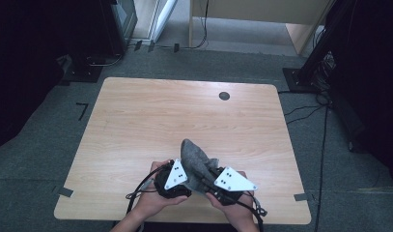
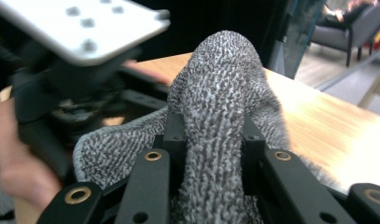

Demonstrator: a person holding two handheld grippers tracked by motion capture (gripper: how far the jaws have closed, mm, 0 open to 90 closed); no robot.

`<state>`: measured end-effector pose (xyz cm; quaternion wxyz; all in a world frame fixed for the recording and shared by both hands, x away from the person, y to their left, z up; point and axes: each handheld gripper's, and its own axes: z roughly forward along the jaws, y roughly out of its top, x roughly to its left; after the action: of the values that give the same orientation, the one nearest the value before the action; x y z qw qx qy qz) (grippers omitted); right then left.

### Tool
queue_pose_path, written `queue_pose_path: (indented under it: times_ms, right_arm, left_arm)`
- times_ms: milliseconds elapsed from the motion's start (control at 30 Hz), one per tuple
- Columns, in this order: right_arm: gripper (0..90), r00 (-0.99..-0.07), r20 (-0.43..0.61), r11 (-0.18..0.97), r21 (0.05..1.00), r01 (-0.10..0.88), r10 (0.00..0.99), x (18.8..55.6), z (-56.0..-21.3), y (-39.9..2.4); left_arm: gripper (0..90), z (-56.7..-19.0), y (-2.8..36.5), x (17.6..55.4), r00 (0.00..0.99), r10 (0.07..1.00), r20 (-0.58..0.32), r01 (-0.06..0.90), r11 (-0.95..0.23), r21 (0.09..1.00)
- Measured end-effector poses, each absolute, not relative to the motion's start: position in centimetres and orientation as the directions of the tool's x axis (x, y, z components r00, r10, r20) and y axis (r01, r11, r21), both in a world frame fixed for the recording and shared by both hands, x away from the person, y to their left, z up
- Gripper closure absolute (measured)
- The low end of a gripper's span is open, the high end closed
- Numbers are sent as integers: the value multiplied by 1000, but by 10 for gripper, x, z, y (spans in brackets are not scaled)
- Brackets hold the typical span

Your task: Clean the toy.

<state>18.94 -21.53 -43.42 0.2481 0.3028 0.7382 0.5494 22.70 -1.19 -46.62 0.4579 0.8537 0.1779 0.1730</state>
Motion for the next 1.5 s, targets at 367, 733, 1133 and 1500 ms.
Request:
queue_pose_path:
  times_ms: [367,733,1133,1500]
  right_arm:
    - [750,-713,-66,238,961,144,698,186,-431,-204]
    - [744,-739,-92,258,959,113,667,182,-430,-198]
    - [741,-752,-63,239,962,128,657,179,-430,-205]
    - [740,-722,-40,209,967,147,691,179,-430,-217]
  left_arm:
    - [348,-464,-7,226,871,471,136,143,-509,849]
    - [348,-462,-6,225,873,469,133,139,-500,855]
    - [347,-461,-14,223,880,453,139,124,-504,855]
    - [348,-459,-25,223,869,478,130,158,-516,842]
